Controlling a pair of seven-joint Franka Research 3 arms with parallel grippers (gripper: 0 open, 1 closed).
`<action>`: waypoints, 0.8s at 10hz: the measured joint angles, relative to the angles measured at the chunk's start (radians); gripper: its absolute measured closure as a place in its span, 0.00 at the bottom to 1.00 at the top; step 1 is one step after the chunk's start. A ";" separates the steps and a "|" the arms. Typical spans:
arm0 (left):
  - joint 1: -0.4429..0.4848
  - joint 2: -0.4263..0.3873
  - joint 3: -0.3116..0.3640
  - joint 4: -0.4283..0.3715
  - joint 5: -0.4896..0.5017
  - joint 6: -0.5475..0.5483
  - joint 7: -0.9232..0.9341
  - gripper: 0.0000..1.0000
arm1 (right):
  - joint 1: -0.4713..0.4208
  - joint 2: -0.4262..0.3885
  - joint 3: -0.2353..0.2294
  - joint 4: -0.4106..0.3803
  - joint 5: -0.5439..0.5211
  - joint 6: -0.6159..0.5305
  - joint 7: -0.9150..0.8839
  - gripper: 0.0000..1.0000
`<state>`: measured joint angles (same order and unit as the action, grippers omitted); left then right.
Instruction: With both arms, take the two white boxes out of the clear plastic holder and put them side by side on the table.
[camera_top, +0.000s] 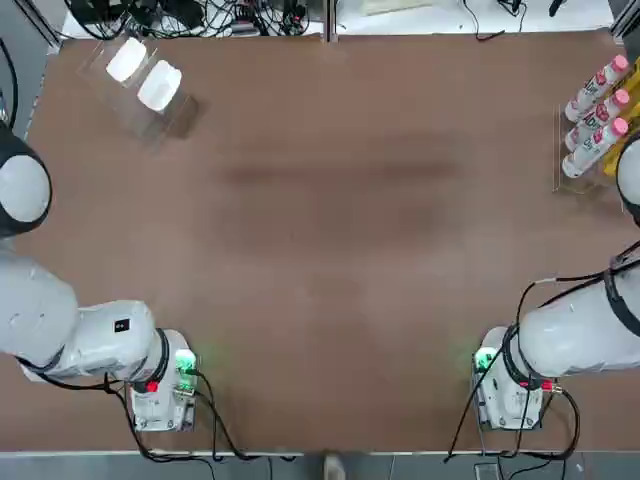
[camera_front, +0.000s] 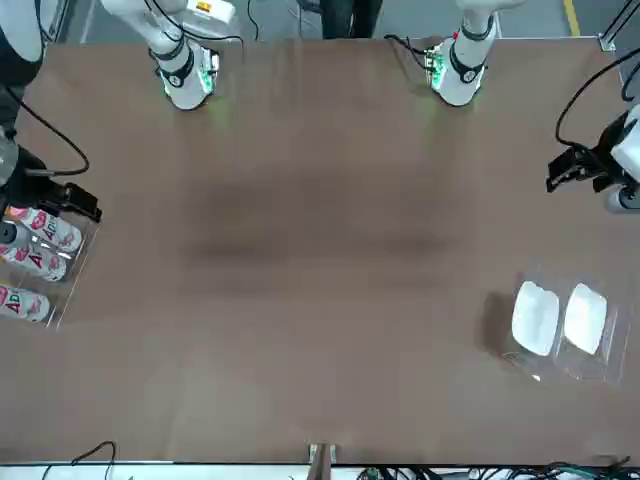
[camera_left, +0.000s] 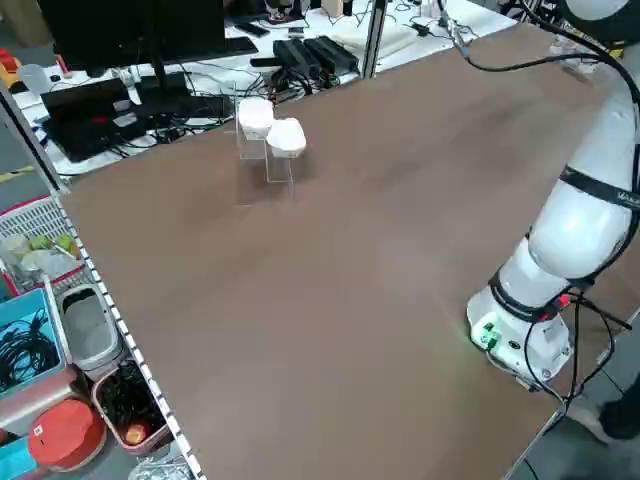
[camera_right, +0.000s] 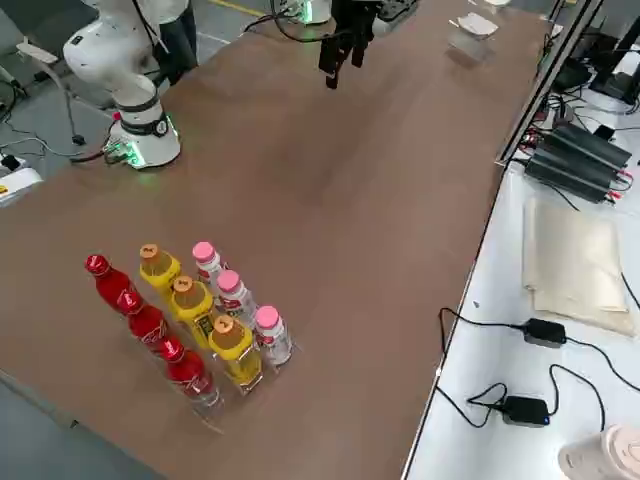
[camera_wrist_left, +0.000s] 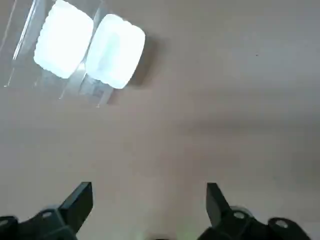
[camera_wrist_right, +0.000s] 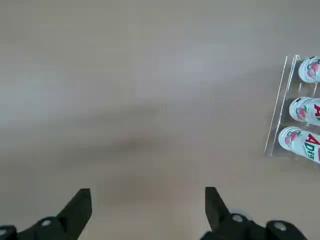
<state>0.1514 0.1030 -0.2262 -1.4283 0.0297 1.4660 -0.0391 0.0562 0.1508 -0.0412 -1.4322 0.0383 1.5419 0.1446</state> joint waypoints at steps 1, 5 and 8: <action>-0.001 0.001 -0.002 0.000 0.000 0.007 0.001 0.00 | 0.000 0.000 0.000 0.000 0.000 0.000 0.000 0.00; 0.009 0.050 0.006 -0.007 0.020 0.109 0.067 0.00 | 0.000 0.000 0.000 0.000 0.000 0.000 0.000 0.00; -0.009 0.156 -0.004 -0.025 0.107 0.246 0.118 0.00 | 0.000 0.000 0.000 -0.001 0.000 0.000 0.000 0.00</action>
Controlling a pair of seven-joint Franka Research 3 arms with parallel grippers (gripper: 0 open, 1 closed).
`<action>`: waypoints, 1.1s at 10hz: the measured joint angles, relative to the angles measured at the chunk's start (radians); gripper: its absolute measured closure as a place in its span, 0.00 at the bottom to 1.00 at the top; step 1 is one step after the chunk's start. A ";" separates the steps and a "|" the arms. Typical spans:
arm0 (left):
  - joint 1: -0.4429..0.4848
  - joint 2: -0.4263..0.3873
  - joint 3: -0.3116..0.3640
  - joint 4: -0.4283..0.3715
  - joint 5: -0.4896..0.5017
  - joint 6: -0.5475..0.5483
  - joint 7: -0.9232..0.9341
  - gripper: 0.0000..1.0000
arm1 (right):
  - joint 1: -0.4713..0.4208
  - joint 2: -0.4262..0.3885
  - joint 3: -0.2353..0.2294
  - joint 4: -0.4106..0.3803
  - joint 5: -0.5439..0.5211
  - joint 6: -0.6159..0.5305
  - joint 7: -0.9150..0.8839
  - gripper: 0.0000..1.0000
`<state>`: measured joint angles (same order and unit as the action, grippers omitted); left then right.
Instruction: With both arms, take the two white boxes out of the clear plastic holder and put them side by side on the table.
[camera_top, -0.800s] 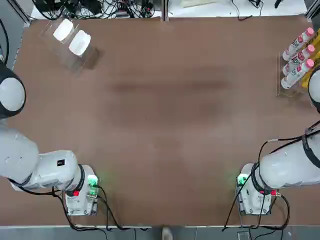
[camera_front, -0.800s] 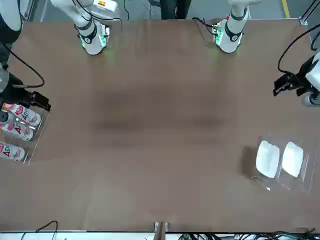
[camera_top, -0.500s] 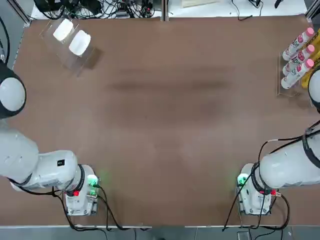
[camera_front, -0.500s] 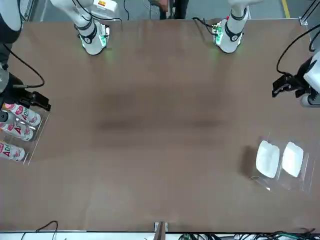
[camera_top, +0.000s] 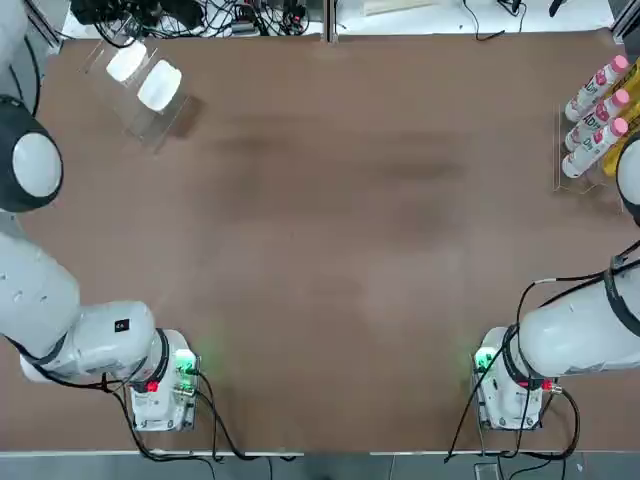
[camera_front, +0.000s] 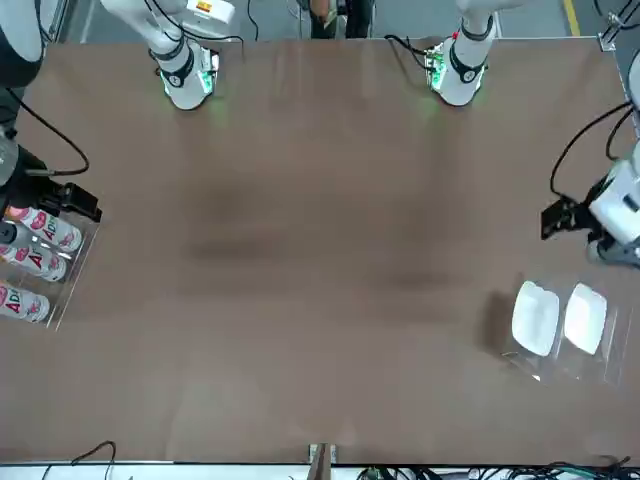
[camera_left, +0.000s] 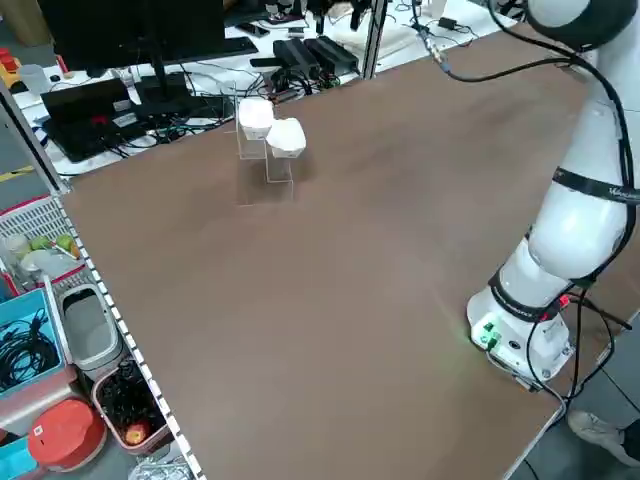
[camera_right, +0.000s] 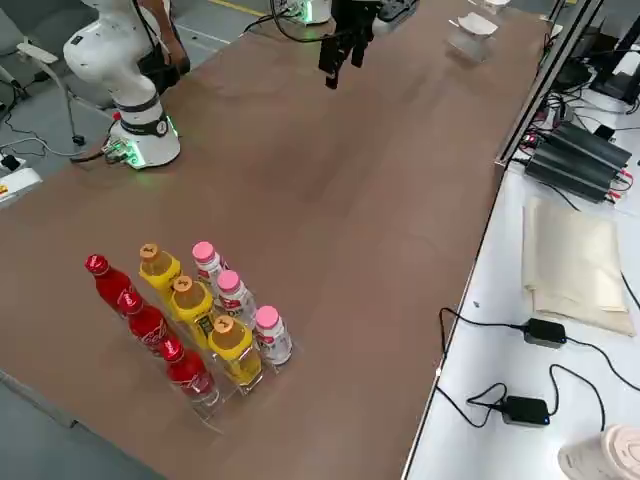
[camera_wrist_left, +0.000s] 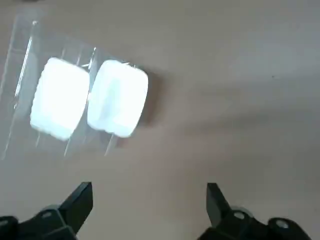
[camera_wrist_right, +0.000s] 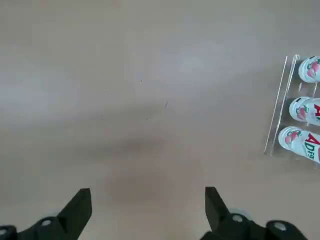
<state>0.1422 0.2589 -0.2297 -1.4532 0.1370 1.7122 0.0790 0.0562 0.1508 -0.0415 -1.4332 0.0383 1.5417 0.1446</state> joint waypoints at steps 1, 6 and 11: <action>-0.022 0.050 -0.001 -0.004 0.062 0.028 0.001 0.00 | 0.000 0.000 0.000 -0.004 0.000 0.001 0.000 0.00; -0.077 0.294 -0.003 -0.014 0.306 0.202 0.001 0.13 | 0.000 -0.077 -0.004 -0.253 0.000 0.182 0.000 0.00; -0.072 0.406 -0.002 -0.046 0.429 0.291 0.000 0.28 | 0.014 -0.121 0.001 -0.420 0.000 0.349 -0.001 0.00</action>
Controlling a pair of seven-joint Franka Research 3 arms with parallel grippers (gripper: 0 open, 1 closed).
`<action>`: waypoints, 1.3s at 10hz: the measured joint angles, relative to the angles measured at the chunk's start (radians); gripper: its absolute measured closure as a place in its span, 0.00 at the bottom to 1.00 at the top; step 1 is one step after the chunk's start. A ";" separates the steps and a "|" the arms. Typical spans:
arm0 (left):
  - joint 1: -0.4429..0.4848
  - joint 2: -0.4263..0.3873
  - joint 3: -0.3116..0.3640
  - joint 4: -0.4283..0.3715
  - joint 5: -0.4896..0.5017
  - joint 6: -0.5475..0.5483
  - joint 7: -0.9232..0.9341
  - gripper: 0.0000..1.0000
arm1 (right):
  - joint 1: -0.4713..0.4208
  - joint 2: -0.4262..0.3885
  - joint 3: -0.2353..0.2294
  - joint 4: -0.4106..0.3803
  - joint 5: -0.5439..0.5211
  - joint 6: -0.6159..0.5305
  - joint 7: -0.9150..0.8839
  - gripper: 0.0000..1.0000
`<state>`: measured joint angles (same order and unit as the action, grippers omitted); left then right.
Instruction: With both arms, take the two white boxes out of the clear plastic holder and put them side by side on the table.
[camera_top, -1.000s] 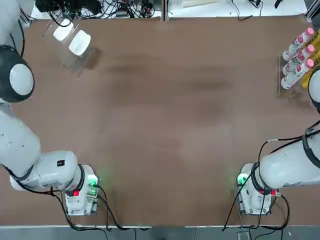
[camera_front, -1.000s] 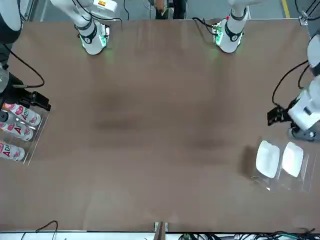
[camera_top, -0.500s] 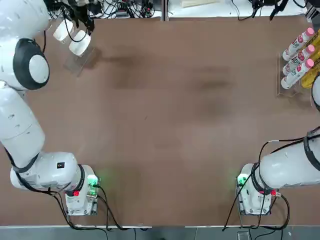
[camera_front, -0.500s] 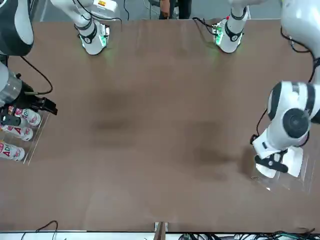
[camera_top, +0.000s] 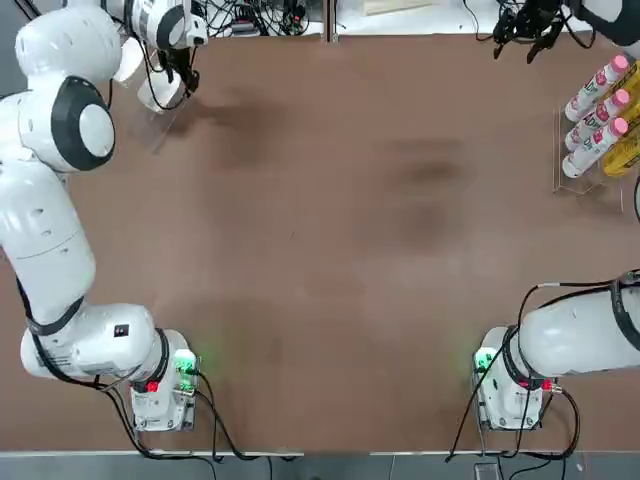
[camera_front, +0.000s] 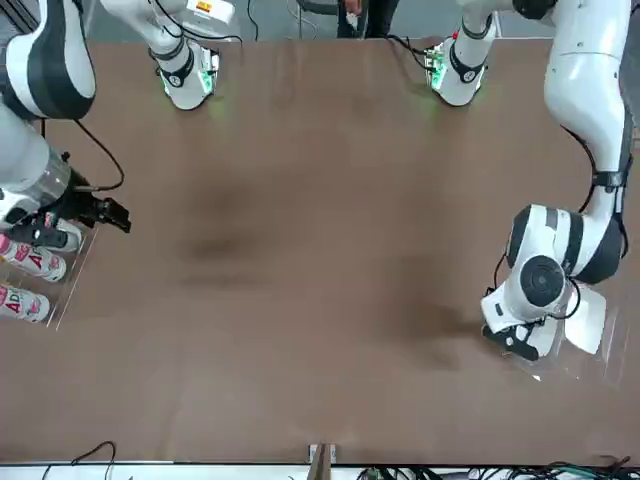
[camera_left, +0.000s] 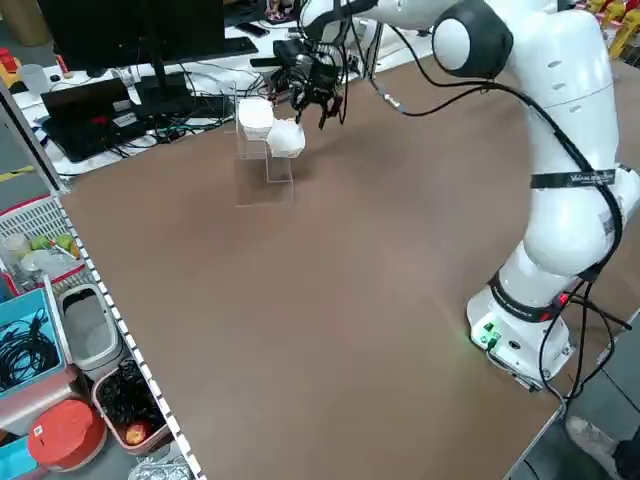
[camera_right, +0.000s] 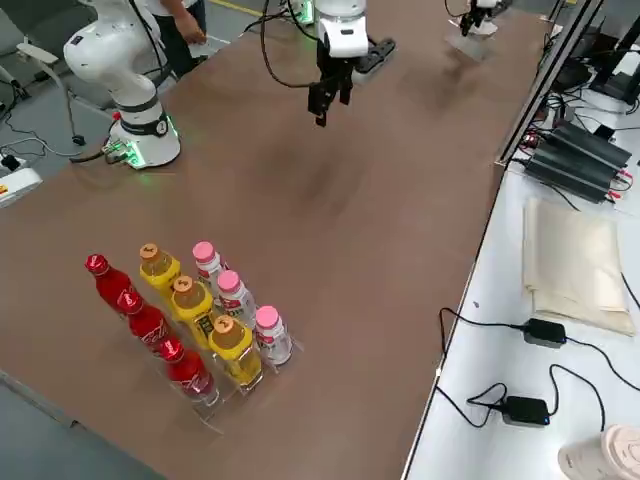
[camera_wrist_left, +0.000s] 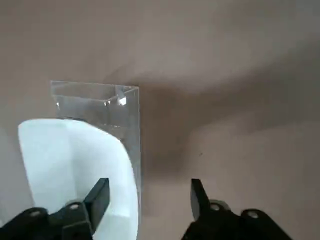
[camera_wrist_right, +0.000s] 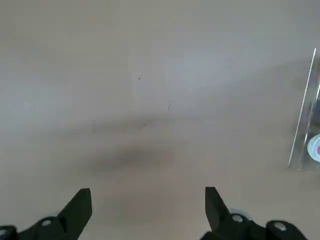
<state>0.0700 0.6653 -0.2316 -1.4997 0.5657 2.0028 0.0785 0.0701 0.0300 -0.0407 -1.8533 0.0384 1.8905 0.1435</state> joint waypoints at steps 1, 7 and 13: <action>0.006 0.006 0.000 -0.005 0.012 0.001 0.000 0.33 | 0.006 0.000 0.000 -0.004 0.000 0.004 0.000 0.00; 0.052 0.007 0.003 -0.026 0.063 0.001 0.019 0.88 | 0.028 -0.003 0.001 -0.004 0.001 0.005 0.000 0.00; -0.029 -0.036 -0.018 0.013 -0.079 -0.032 -0.167 0.98 | 0.028 -0.006 0.001 -0.004 0.001 0.005 0.000 0.00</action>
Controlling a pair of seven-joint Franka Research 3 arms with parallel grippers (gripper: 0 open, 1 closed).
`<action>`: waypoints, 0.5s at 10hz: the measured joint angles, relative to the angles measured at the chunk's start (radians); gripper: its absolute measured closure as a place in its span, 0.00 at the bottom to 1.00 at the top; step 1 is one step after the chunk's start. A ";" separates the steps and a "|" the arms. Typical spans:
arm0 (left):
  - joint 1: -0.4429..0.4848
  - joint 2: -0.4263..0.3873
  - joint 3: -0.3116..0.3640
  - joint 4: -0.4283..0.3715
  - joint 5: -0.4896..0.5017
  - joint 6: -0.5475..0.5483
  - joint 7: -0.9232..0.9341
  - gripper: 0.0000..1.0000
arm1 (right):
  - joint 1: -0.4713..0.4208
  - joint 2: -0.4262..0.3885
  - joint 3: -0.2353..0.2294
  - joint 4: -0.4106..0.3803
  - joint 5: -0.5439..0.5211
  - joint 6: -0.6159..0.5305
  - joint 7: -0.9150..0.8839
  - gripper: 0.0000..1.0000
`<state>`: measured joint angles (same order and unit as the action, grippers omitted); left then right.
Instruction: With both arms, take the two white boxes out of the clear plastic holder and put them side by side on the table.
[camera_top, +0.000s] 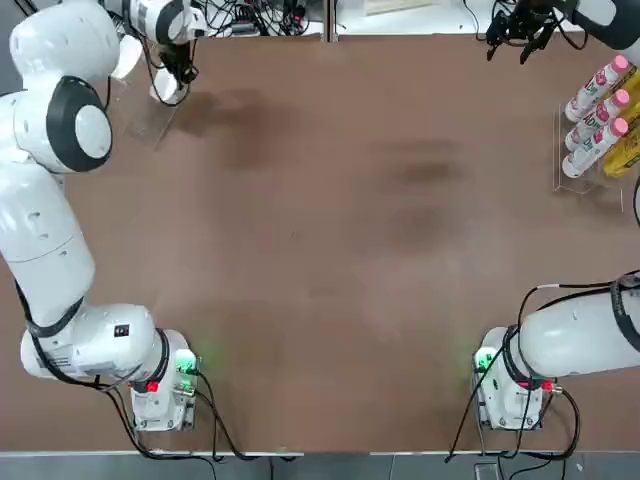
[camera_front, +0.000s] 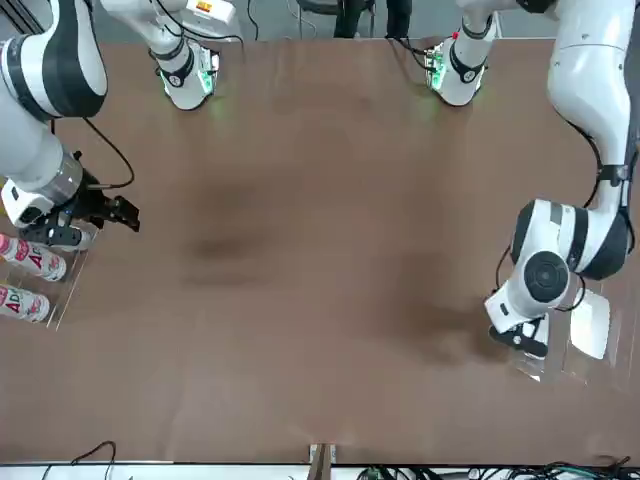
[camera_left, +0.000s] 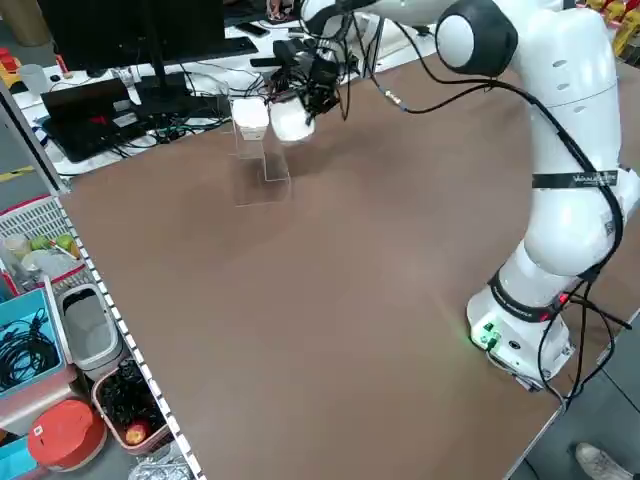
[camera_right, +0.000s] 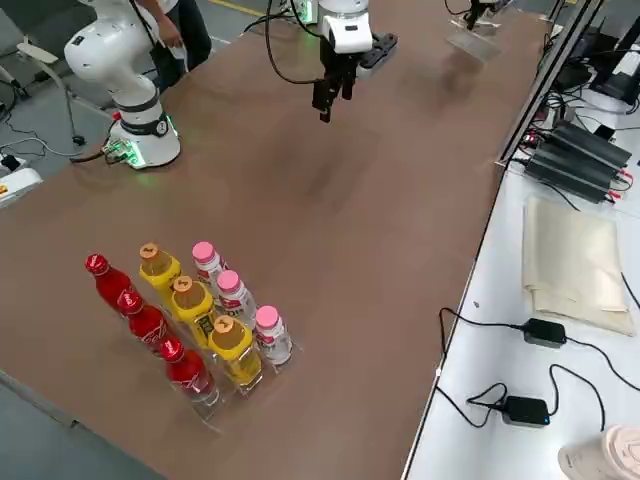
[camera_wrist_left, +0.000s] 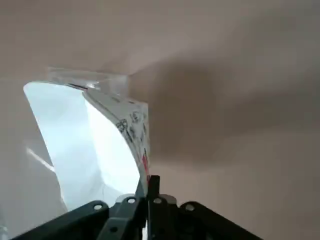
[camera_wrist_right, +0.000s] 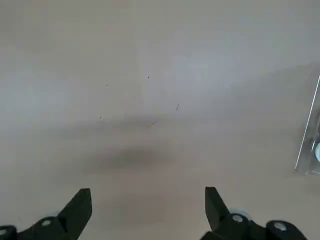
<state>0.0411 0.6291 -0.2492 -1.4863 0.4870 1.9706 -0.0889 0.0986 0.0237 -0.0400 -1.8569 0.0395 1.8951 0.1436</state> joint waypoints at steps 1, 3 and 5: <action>-0.044 -0.001 -0.003 0.010 -0.051 -0.003 -0.080 0.98 | 0.000 0.000 0.000 0.000 0.000 0.000 0.000 0.00; -0.143 -0.002 -0.007 0.024 -0.154 -0.007 -0.258 0.98 | 0.002 -0.001 0.000 0.000 0.000 0.000 0.000 0.00; -0.252 -0.003 -0.009 0.056 -0.238 -0.007 -0.415 0.98 | 0.003 -0.001 0.001 0.000 0.000 0.000 0.000 0.00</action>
<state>-0.2111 0.6258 -0.2580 -1.4301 0.2491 1.9635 -0.5036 0.1018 0.0224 -0.0393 -1.8569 0.0396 1.8949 0.1436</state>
